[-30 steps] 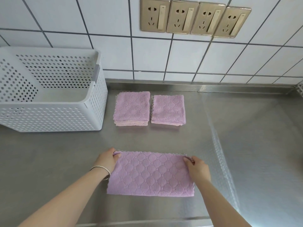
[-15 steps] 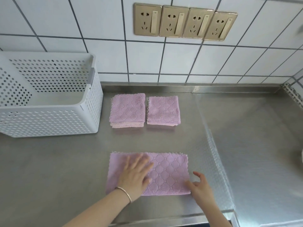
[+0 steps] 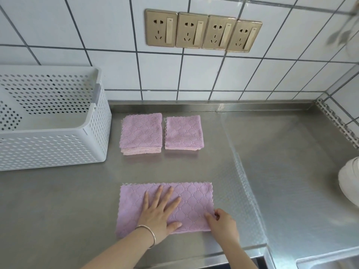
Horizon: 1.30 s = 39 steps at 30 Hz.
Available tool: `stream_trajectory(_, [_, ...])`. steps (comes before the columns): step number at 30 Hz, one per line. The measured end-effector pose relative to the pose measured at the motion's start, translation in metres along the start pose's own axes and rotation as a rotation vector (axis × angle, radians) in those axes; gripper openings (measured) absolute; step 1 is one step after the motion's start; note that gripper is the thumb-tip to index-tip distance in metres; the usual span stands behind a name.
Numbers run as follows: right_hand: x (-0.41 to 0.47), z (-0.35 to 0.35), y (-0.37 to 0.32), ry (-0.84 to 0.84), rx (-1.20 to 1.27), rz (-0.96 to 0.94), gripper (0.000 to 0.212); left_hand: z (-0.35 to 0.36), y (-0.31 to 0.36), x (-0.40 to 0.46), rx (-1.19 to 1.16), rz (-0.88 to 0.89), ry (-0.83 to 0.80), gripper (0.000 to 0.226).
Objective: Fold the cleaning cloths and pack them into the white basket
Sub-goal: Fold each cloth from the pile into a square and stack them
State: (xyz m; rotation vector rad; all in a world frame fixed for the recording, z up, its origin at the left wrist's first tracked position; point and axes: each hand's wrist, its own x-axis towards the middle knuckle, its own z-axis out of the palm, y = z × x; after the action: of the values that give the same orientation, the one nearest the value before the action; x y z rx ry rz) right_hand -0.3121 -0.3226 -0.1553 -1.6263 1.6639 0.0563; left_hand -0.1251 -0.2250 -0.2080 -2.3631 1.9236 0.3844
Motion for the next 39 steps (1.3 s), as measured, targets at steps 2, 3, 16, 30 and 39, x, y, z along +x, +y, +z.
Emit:
stream_trajectory(2, [0.005,-0.002,-0.006,-0.013,-0.020,-0.016,0.034,0.000,0.000,0.000,-0.010,-0.002,-0.032,0.069])
stream_trajectory(3, [0.007,-0.002,-0.008,-0.002,-0.032,-0.028,0.037,0.000,0.000,0.000,-0.014,-0.005,-0.048,0.067])
stream_trajectory(16, [0.003,0.003,-0.010,0.150,-0.171,0.009,0.038,-0.006,0.004,0.000,-0.039,-0.024,-0.122,0.075])
stream_trajectory(30, [0.008,-0.007,-0.028,-0.009,-0.190,0.005,0.031,-0.027,0.013,0.001,-0.023,-0.063,-0.273,0.077])
stream_trajectory(39, [-0.017,0.019,-0.055,0.297,0.107,-0.319,0.041,-0.092,0.039,0.007,-1.033,-0.322,0.043,0.035])
